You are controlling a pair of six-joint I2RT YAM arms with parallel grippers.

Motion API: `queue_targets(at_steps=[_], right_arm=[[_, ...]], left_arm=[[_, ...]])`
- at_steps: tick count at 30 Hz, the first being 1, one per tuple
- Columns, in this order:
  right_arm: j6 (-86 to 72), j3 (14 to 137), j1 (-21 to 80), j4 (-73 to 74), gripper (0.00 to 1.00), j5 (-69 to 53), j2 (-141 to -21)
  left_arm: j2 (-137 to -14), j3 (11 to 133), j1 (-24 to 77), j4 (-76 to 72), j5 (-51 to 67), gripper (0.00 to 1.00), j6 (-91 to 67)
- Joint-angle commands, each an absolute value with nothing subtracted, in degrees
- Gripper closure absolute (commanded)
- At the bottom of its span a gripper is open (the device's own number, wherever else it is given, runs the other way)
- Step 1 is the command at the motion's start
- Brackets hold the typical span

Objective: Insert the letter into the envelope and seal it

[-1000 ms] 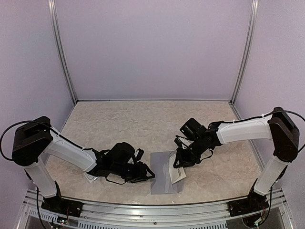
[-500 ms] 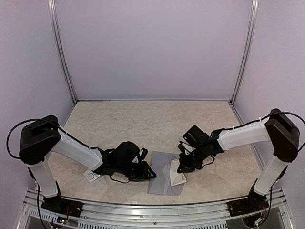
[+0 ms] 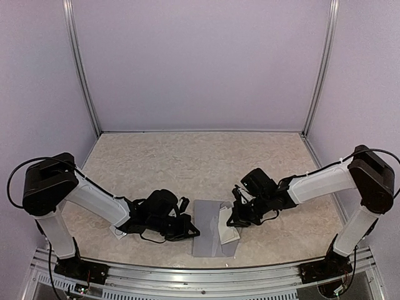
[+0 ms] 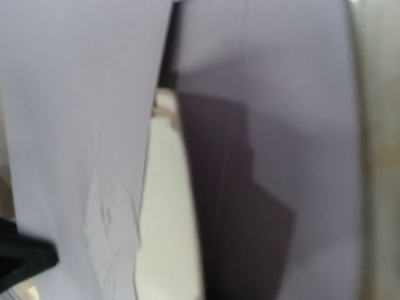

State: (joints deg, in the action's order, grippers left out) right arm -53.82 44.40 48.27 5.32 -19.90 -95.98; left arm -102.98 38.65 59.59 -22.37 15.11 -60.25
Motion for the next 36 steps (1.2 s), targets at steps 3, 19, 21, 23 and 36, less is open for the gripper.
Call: queue_targets(at_steps=[3,19,21,23,36], right_arm=[[-55.2,43.2,48.4,6.8,1.00,-16.6,-91.2],[-60.0,40.2,51.3,-4.5,1.00,-18.5,-93.0],[-60.8,40.5,52.0,-6.3,1.00,-19.1,-94.0],[-61.2,41.3,52.6,-7.2,1.00,-19.3,-94.9],[-61.9,38.1,53.1,-8.1,0.73,-20.8,-90.9]], left_arm=[[-98.0,33.1,59.5,-21.3,10.8,1.00,-63.0],[-99.3,31.5,59.8,-28.7,14.7,1.00,-65.7],[-100.0,31.8,59.9,-28.9,15.1,1.00,-65.7],[-100.4,31.9,59.8,-29.0,15.5,1.00,-65.7],[-97.7,29.1,59.7,-31.7,12.7,1.00,-66.1]])
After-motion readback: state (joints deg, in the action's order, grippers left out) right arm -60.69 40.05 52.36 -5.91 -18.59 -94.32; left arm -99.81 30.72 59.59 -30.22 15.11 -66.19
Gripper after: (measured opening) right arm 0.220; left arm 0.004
